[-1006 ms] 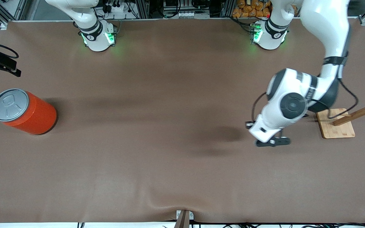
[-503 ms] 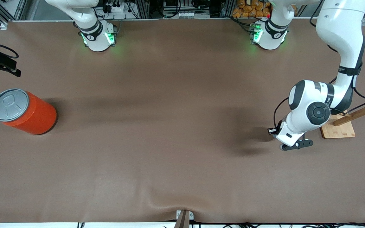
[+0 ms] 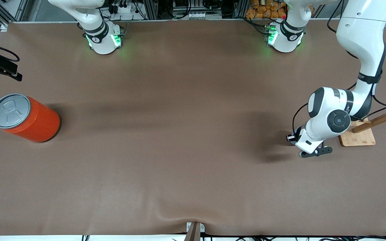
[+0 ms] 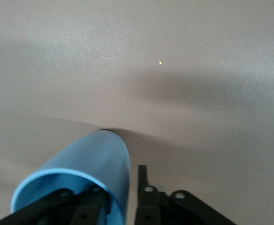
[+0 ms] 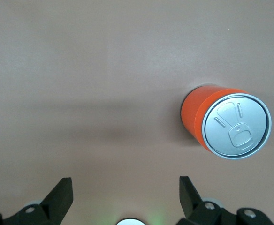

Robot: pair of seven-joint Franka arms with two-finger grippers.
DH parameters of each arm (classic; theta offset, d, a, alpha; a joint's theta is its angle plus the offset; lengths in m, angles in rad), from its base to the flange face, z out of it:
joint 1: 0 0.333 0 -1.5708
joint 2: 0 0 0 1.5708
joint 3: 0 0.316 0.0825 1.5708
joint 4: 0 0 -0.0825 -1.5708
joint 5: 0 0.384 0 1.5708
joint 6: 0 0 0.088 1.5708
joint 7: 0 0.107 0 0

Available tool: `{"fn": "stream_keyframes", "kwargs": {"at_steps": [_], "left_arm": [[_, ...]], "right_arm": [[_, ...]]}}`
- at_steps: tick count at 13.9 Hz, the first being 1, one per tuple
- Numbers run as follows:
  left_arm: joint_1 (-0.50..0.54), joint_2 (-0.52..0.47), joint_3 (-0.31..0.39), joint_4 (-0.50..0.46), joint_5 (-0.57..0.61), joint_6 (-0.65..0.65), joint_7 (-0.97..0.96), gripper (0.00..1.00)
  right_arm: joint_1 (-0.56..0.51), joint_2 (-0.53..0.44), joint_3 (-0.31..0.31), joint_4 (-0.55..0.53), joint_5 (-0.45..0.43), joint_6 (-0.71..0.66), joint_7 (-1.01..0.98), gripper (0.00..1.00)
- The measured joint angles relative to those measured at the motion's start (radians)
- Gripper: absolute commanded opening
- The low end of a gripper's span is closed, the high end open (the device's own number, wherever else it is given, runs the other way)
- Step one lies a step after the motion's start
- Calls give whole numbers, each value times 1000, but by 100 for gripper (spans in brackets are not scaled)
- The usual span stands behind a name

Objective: Flip cup

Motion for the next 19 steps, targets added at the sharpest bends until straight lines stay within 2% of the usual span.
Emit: {"fn": "stream_keyframes", "kwargs": {"at_steps": [4,10,15,19], "left_arm": [[1,-34,-1,61,0,-37,0,100],[1,-251,-23,292,0,-450,20,100],[18,-423,-26,313,-12,-590,178,100],[58,-487,-24,311,-72,-650,244,100]], "right_arm": [[0,0,0,0,0,0,0,100],[0,0,0,0,0,0,0,100],[0,0,0,0,0,0,0,100],[0,0,0,0,0,0,0,100]]}}
